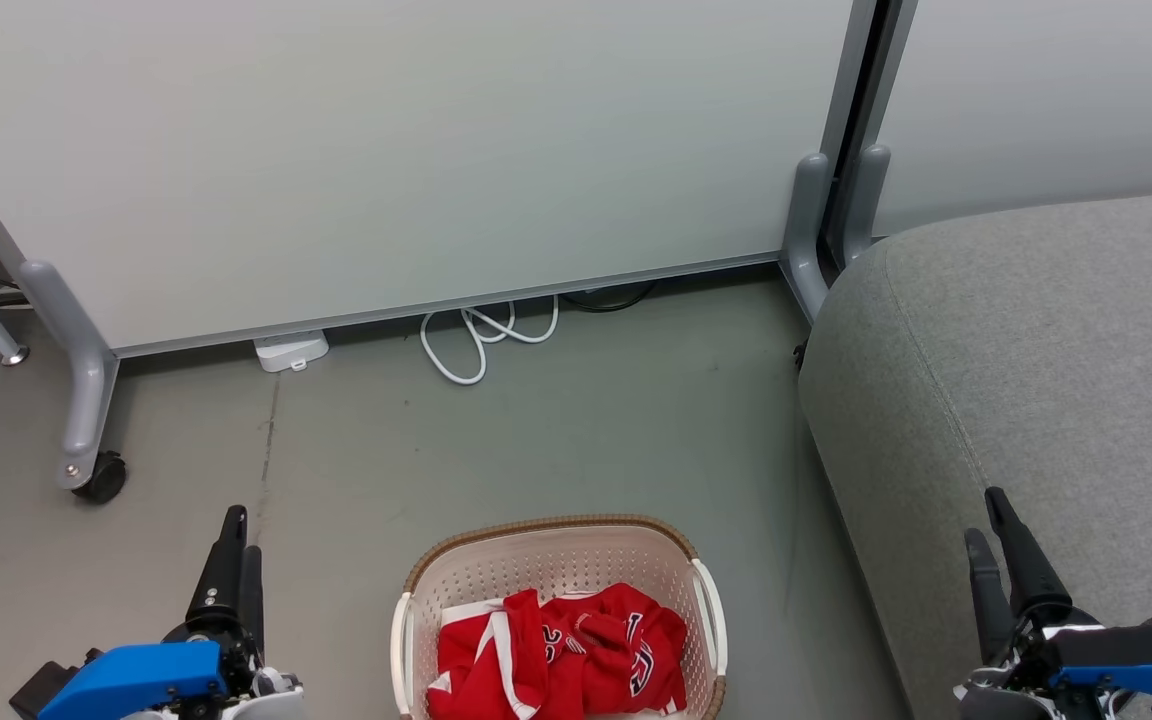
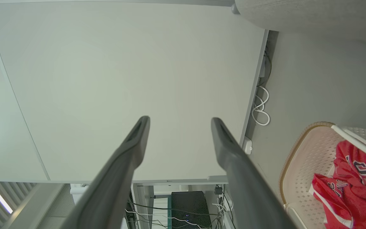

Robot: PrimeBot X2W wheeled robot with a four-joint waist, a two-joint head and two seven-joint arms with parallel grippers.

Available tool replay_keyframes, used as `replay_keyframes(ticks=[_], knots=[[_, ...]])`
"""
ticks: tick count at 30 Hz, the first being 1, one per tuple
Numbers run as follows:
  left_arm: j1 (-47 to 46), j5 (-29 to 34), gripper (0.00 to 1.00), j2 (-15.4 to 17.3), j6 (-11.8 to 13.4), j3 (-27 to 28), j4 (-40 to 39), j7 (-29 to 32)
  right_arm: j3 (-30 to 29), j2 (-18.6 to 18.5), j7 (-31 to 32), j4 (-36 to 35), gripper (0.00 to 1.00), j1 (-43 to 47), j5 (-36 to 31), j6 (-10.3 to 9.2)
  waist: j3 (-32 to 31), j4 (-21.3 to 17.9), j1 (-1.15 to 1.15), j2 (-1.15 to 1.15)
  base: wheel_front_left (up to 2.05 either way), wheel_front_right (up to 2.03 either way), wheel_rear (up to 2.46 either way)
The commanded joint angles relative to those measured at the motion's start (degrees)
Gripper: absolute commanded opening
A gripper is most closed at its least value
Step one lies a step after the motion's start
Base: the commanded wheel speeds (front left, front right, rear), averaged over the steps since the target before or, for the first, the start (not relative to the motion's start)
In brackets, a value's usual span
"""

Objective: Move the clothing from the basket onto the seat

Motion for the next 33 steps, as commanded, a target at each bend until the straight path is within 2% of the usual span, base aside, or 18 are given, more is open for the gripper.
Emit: replay_keyframes(ticks=[1, 15, 25, 33], knots=[[-2.1, 2.4, 1.00, 0.4, 0.4, -0.7, -0.8, -0.9, 0.2, -0.3, -0.9, -0.8, 1.00, -1.5, -2.5, 0.04, 0.0, 0.0, 0.00, 0.00, 0.00, 0.00, 0.00], [-2.3, 14.9, 1.00, 0.5, 2.1, -3.3, -1.3, -4.3, 0.8, -0.4, -4.2, -1.0, 1.00, -2.1, -18.0, 0.05, 0.0, 0.2, 0.00, 0.00, 0.00, 0.00, 0.00], [-2.6, 27.4, 1.00, 0.6, 3.2, -4.8, -2.0, -6.5, 1.6, -0.5, -6.5, -1.6, 1.00, -2.3, -31.9, 0.07, 0.1, 0.4, 0.00, 0.00, 0.00, 0.00, 0.00], [-2.5, 36.8, 1.00, 0.6, 3.8, -6.0, -1.8, -8.2, 2.1, -0.5, -8.1, -1.8, 1.00, -2.3, -40.5, 0.08, 0.1, 0.5, 0.00, 0.00, 0.00, 0.00, 0.00]])
